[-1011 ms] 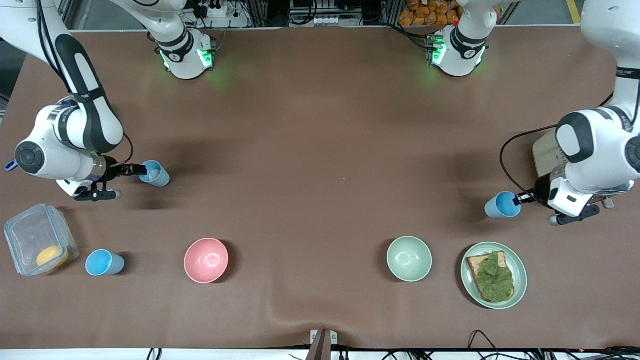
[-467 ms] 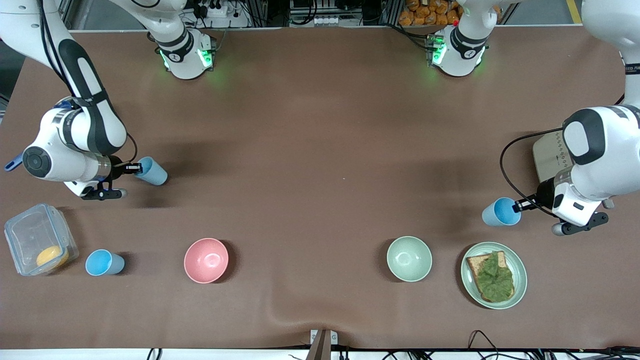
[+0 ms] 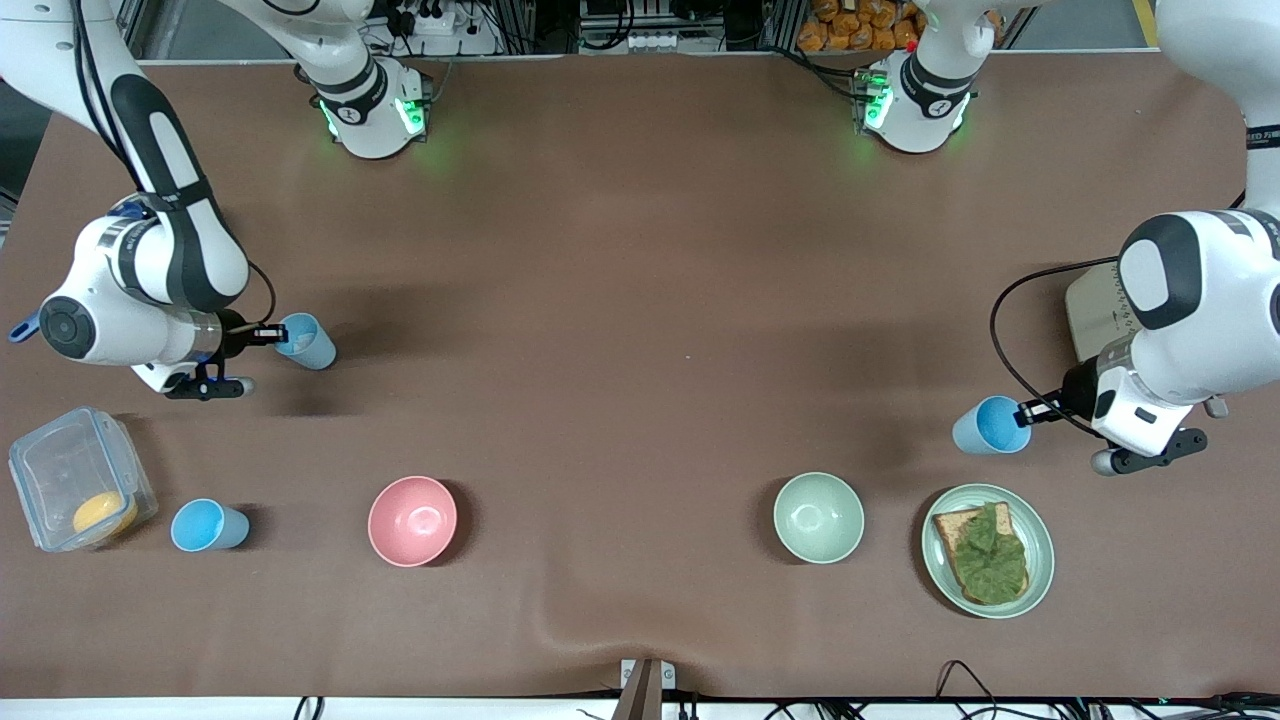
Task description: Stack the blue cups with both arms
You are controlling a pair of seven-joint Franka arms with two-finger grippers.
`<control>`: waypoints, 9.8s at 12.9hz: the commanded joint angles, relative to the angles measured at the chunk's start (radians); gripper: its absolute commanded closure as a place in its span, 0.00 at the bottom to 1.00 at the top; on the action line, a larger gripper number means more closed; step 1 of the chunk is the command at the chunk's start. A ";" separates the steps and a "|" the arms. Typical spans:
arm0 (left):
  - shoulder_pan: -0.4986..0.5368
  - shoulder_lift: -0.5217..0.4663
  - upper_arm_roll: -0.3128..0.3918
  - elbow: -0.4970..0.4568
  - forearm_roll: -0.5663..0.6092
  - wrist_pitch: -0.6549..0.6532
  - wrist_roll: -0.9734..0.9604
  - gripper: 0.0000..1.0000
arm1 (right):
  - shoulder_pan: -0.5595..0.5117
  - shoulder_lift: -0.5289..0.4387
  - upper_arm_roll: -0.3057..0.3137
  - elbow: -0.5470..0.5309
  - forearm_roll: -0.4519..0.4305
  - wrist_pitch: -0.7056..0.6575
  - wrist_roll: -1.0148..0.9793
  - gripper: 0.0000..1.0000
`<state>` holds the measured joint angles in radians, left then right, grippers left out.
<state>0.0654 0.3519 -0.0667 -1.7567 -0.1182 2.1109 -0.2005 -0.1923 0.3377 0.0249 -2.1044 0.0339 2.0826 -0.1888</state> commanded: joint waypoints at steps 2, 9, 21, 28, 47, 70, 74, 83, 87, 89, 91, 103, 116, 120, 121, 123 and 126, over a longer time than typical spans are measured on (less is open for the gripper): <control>-0.013 -0.011 -0.013 0.005 0.022 -0.020 -0.016 1.00 | 0.082 0.004 0.009 0.128 0.034 -0.172 0.148 1.00; -0.052 -0.033 -0.057 0.055 0.072 -0.060 -0.079 1.00 | 0.448 0.065 0.007 0.341 0.239 -0.296 0.627 1.00; -0.130 0.019 -0.100 0.241 0.037 -0.138 -0.247 1.00 | 0.784 0.374 0.007 0.639 0.440 -0.064 0.927 1.00; -0.194 0.033 -0.105 0.269 0.022 -0.149 -0.342 1.00 | 0.791 0.392 0.007 0.639 0.439 -0.059 0.927 0.69; -0.466 0.076 -0.102 0.284 0.040 -0.120 -0.681 1.00 | 0.473 0.221 -0.006 0.807 0.196 -0.570 0.682 0.00; -0.697 0.116 -0.105 0.166 0.154 0.018 -1.118 1.00 | 0.160 -0.267 -0.100 0.534 -0.077 -0.524 0.196 0.00; -0.722 0.170 -0.104 0.167 0.163 0.124 -1.160 1.00 | 0.143 -0.267 -0.073 0.538 -0.052 -0.523 0.203 0.00; -0.739 0.213 -0.104 0.168 0.163 0.152 -1.160 0.46 | 0.111 -0.263 0.009 0.543 -0.065 -0.489 0.210 0.00; -0.681 0.135 -0.088 0.167 0.164 0.147 -1.146 0.00 | 0.114 -0.256 0.010 0.540 -0.065 -0.473 0.238 0.00; -0.612 0.043 -0.087 0.163 0.183 0.118 -1.127 0.00 | 0.116 -0.256 0.010 0.540 -0.065 -0.477 0.238 0.00; -0.548 -0.028 -0.084 0.161 0.318 0.083 -1.100 0.00 | 0.122 -0.255 0.009 0.543 -0.065 -0.483 0.238 0.00; -0.190 -0.284 0.045 0.177 0.030 -0.231 -0.178 0.00 | 0.116 -0.255 0.007 0.543 -0.065 -0.492 0.238 0.00; -0.101 -0.338 0.071 0.238 0.100 -0.577 0.053 0.00 | 0.114 -0.256 0.006 0.541 -0.065 -0.500 0.238 0.00; -0.099 -0.338 0.064 0.237 0.147 -0.577 0.062 0.00 | 0.113 -0.256 0.006 0.541 -0.065 -0.500 0.238 0.00; -0.099 -0.340 0.067 0.237 0.144 -0.577 0.069 0.00 | 0.113 -0.255 0.006 0.541 -0.065 -0.500 0.238 0.00; -0.101 -0.358 0.059 0.235 0.146 -0.610 0.073 0.00 | 0.113 -0.255 0.006 0.541 -0.065 -0.500 0.238 0.00; -0.099 -0.350 0.058 0.244 0.134 -0.611 0.072 0.00 | 0.113 -0.255 0.004 0.541 -0.065 -0.500 0.236 0.00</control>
<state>-0.0435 0.0095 0.0004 -1.5230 0.0081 1.5219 -0.1533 -0.0540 0.0887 0.0108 -1.5604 -0.0378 1.5885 0.0357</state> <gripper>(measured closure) 0.000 0.000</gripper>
